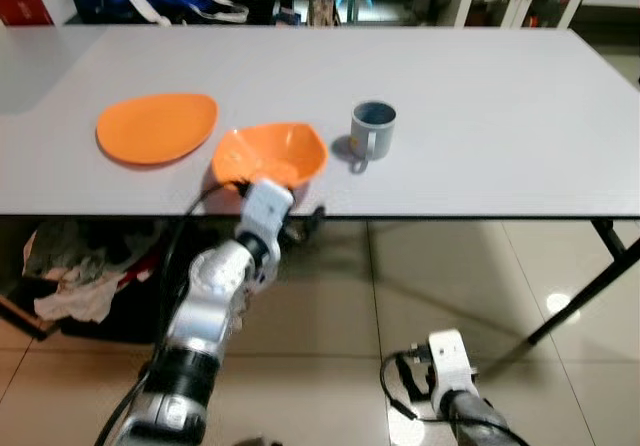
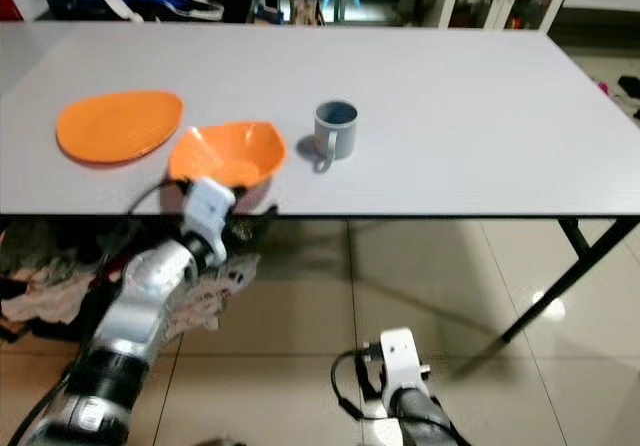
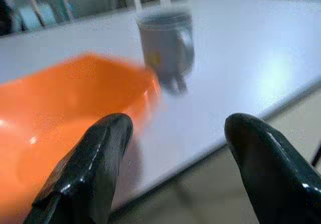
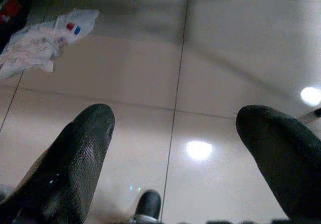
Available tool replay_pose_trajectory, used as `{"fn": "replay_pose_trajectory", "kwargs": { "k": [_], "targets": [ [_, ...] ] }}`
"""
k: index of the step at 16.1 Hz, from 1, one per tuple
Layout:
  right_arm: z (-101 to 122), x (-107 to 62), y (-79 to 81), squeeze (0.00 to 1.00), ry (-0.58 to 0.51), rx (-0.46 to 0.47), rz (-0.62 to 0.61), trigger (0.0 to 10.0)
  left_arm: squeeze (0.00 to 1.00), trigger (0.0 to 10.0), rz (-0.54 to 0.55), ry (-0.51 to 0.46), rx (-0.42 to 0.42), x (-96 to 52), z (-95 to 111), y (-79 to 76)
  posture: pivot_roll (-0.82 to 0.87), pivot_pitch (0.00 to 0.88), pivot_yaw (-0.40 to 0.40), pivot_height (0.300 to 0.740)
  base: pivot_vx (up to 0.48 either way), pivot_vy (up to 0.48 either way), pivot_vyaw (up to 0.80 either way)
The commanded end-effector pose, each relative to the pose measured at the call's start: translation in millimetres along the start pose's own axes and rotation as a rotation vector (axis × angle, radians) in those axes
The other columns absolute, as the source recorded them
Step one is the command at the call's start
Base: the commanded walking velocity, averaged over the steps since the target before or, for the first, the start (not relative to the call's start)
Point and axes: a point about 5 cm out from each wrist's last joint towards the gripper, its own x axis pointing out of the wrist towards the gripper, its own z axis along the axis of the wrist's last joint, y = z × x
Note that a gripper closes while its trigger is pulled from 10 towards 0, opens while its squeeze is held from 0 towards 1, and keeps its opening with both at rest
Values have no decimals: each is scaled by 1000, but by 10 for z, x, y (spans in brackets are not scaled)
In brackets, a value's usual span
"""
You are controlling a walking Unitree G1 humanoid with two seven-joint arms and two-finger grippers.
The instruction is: Setting the table
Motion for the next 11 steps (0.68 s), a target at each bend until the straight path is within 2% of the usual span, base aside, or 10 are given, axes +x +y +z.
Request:
{"fn": "replay_pose_trajectory", "kwargs": {
  "k": [1, 4, 8, 9, 10, 11],
  "targets": [
    [33, -4, -26, 0, -39, 19, -26, 10000, 0, 10000, 29, -34, -32, -31, 117, 35, -102, 0, 17, 727, 0, 0, 0],
    [29, -9, -27, 0, -43, 36, -21, 10000, 0, 10000, 86, 5, -90, -56, 98, 34, -91, 0, 11, 727, 0, 0, 0],
    [29, -11, -28, 0, -46, 29, -21, 10000, 0, 10000, 89, 42, -122, -80, 92, 8, -94, 0, 12, 727, 0, 0, 0],
    [29, -18, -32, 0, -58, 27, -23, 10000, 0, 10000, 130, 66, -179, -145, 173, 21, -96, 0, 9, 727, 0, 0, 0],
    [29, -18, -32, 0, -58, 27, -23, 10000, 0, 10000, 130, 66, -179, -145, 173, 21, -96, 0, 9, 727, 0, 0, 0],
    [23, -22, -35, 0, -57, 27, -23, 10000, 0, 10000, 160, 13, -155, -136, 358, 74, -89, 0, 3, 727, 0, 0, 0]
  ]
}}
